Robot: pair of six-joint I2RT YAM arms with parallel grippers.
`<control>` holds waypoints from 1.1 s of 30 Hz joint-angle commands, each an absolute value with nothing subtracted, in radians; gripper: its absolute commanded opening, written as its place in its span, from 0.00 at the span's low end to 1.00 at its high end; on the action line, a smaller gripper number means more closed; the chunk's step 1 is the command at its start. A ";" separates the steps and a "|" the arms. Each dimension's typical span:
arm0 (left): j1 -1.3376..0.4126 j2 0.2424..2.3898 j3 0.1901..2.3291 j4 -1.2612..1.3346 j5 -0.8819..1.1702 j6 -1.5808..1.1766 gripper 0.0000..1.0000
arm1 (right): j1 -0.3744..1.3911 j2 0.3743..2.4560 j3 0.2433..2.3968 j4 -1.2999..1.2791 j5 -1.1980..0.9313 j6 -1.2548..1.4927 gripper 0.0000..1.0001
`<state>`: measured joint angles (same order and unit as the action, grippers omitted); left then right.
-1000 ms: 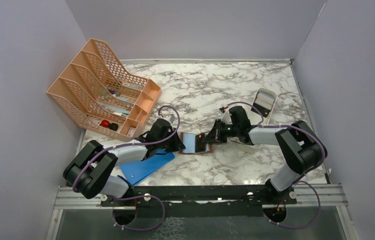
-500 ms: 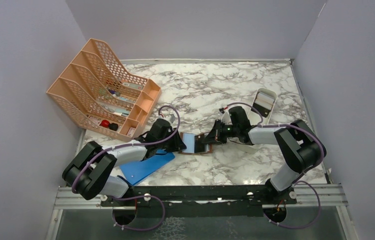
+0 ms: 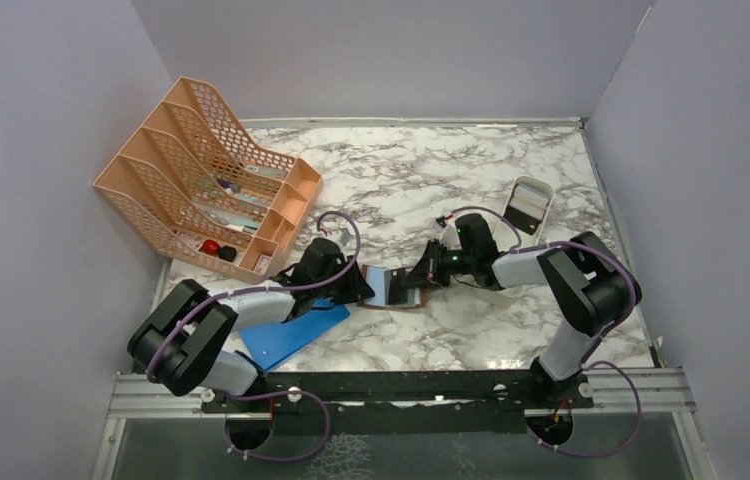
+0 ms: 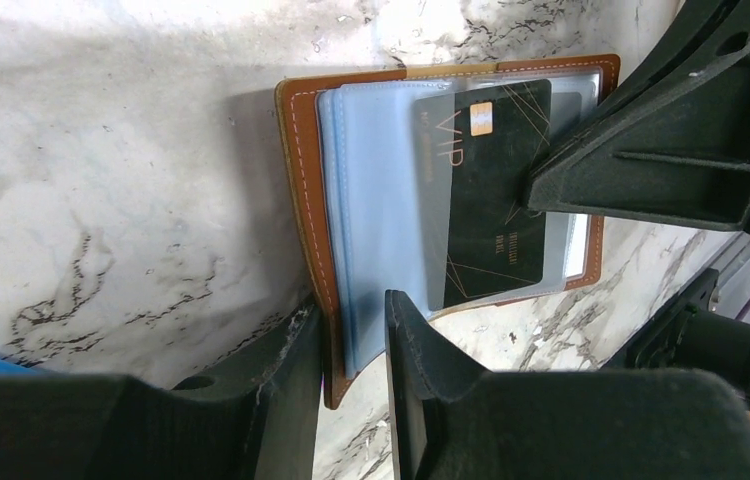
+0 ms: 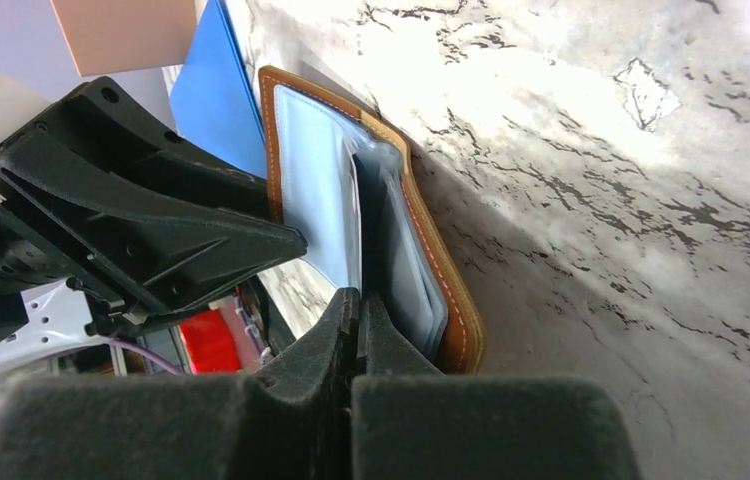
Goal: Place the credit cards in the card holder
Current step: Insert the credit card into the card holder.
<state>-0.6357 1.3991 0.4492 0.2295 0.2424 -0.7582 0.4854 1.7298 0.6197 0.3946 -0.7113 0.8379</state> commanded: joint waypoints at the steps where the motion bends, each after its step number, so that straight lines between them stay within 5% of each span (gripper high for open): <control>1: -0.640 1.424 0.439 0.279 0.295 -0.770 0.30 | 0.494 1.750 0.610 0.434 -0.676 0.839 0.01; 10: -0.640 1.426 0.436 0.297 0.320 -0.798 0.30 | 0.509 1.752 0.615 0.432 -0.640 0.840 0.03; 16: -0.640 1.428 0.443 0.308 0.331 -0.808 0.30 | 0.536 1.691 0.664 0.213 -0.499 0.744 0.29; 22: -0.641 1.412 0.441 0.308 0.334 -0.813 0.30 | 0.536 1.620 0.733 0.020 -0.381 0.666 0.34; 33: -0.647 1.427 0.446 0.329 0.348 -0.825 0.28 | 0.550 1.673 0.720 0.138 -0.496 0.728 0.34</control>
<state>-0.6373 1.4242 0.4458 0.2909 0.3164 -0.8150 0.5362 1.6405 0.7170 0.1108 -0.4667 0.7078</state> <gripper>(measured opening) 0.288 0.342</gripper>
